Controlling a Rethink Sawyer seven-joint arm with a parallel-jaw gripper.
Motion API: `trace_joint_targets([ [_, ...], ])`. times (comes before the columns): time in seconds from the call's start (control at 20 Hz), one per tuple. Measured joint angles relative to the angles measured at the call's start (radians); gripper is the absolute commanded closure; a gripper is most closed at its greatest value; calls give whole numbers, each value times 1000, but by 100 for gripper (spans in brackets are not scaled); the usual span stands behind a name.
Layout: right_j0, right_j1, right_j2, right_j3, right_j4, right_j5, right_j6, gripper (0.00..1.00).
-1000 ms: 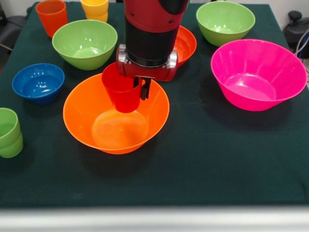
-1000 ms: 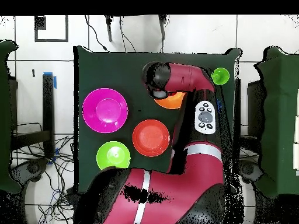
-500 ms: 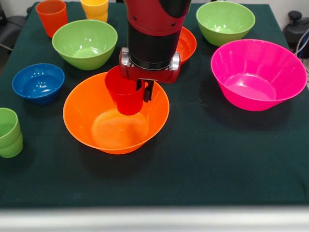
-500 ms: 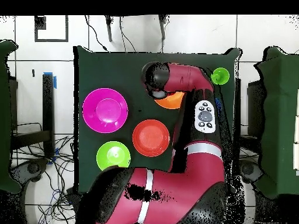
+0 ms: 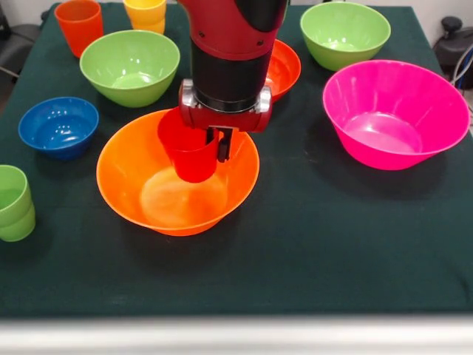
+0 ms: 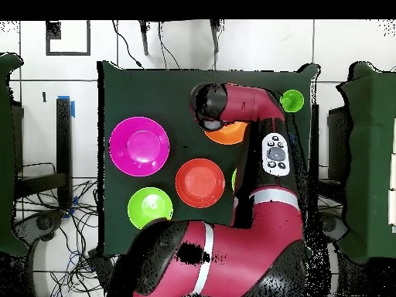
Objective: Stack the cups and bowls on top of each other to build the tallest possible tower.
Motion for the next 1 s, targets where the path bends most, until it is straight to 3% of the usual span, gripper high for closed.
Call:
trace_joint_targets([
  [1.0,-33,54,29,0,-58,-42,0,100],
])
